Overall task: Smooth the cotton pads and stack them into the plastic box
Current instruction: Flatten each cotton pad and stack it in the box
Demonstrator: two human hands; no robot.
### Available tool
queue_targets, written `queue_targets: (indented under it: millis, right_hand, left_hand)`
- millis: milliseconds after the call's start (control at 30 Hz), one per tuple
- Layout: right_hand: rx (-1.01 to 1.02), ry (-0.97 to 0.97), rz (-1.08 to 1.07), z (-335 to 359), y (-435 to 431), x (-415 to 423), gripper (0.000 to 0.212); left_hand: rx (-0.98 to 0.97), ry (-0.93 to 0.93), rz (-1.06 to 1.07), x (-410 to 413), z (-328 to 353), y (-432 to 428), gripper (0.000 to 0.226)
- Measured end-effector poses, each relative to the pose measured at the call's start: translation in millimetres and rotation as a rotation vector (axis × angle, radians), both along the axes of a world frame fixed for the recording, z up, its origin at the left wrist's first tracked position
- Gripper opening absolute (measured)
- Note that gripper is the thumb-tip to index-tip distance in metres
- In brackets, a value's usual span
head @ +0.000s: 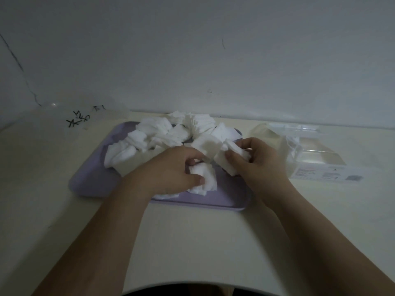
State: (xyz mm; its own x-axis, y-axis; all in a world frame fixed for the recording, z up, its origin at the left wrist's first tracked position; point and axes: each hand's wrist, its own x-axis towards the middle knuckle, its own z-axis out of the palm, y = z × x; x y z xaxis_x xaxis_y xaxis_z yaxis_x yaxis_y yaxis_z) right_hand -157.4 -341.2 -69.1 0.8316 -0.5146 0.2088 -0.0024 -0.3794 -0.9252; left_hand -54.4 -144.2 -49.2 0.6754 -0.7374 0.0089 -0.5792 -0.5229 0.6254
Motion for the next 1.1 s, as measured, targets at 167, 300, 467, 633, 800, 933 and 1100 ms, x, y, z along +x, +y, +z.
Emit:
queue_targets:
  millis: [167,300,467,633,800,933,1100]
  right_hand:
    - [0.060,-0.013,-0.010,0.6,0.4,0.6,0.012]
    - [0.109,-0.036,-0.043,0.8,0.1,0.3,0.018]
    - [0.161,-0.058,-0.082,4.6,-0.3,-0.6,0.020]
    - [0.151,-0.054,-0.098,3.6,-2.3,-0.1,0.018]
    - [0.278,-0.057,-0.011,5.9,-0.3,-1.8,0.018]
    - [0.377,-0.096,0.108,12.0,3.9,-5.7,0.009]
    - [0.363,-0.118,0.159,13.2,2.1,-5.9,0.006]
  left_hand:
    - [-0.143,0.015,0.107,-2.3,-1.3,-5.3,0.028]
    - [-0.293,0.040,0.221,-5.4,-2.1,-11.7,0.020]
    - [-0.417,0.053,0.349,-3.2,1.1,-12.3,0.015]
    - [-0.714,0.335,0.324,-6.5,8.8,-13.9,0.016]
    - [-0.879,0.781,0.132,-21.0,10.4,-27.0,0.030]
    - [-0.797,0.720,0.160,-27.3,3.0,-31.9,0.015]
    - [-0.677,0.555,0.111,-24.9,4.1,-25.8,0.011]
